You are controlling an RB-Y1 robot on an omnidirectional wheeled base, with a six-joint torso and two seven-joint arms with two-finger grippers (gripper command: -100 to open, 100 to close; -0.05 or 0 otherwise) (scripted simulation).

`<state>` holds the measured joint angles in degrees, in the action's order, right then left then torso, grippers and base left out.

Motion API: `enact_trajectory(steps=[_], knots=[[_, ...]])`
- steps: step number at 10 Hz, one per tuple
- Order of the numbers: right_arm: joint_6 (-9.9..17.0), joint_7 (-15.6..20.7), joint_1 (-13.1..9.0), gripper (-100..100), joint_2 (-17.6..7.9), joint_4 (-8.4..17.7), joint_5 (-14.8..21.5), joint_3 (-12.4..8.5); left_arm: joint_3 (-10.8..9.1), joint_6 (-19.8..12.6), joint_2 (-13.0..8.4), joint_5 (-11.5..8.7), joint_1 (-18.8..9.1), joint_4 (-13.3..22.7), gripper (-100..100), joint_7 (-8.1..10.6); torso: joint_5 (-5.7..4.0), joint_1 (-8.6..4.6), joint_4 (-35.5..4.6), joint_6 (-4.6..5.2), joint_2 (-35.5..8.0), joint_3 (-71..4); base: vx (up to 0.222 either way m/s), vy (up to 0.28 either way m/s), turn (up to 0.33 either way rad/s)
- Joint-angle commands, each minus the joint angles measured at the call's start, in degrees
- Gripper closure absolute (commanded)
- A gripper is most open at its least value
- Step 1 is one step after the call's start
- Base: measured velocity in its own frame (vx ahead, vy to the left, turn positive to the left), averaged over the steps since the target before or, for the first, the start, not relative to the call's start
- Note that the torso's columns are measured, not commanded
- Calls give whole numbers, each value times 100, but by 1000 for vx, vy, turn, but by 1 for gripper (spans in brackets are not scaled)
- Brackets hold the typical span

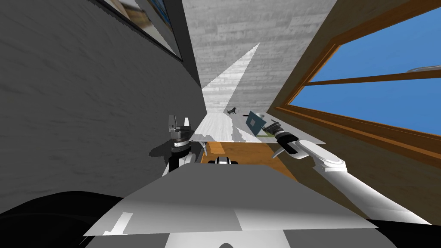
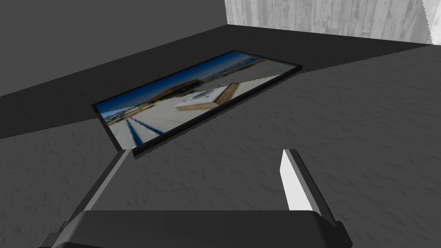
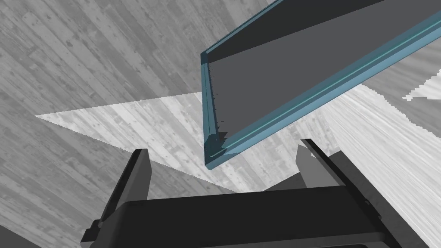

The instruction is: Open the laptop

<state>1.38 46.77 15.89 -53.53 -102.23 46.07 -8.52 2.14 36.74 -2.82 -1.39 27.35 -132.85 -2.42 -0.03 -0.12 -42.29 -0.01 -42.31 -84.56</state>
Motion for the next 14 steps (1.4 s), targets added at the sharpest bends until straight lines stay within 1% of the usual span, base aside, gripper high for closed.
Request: enact_trajectory(steps=[1, 2, 4, 6, 10, 11, 12, 14], knots=[[-1, -2, -1, 100, 1, 0, -1, 0, 0, 0, 0, 0, 0, 0, 0, 0, -2, -5, -2, 1, -5, 4, 2, 6, 6], [-69, -225, -87, 100, 10, 147, -214, 7, 0, 0, 0, 0, 0, 0, 0, 0, 2, 0, -6, 5, -5, 3, -16, -56, 38], [-133, -447, -177, 100, 16, 295, -427, 5, -1, 0, -1, 0, -1, 1, 0, 0, -9, -25, 1, 6, -2, 2, -47, -99, 53], [-197, -670, -268, 100, 22, 443, -641, 3, -1, 0, -1, 0, -1, 1, 0, 0, -13, -19, 11, 18, 17, -9, -35, -80, 24], [-325, -1116, -448, 100, 35, 739, -1067, -1, -1, 0, -1, 0, 0, 0, 0, 0, -17, -26, 17, 11, 31, -18, -29, -79, 26], [-349, -1021, -425, 100, 56, 686, -988, -14, -1, 0, -1, 0, 0, 0, 0, 0, -15, -25, 15, 7, 29, -17, -13, -39, 6], [-437, -1196, -526, 100, 223, 872, -1150, -5, -1, 0, -1, 0, 0, 1, 0, 0, -8, 2, 16, 3, 27, -15, -25, -79, 27], [-521, -1340, -617, 100, 393, 1055, -1297, 12, -1, 0, -1, 0, -1, 0, 0, 0, -26, -25, 25, -2, 27, -13, -30, -115, 49]])
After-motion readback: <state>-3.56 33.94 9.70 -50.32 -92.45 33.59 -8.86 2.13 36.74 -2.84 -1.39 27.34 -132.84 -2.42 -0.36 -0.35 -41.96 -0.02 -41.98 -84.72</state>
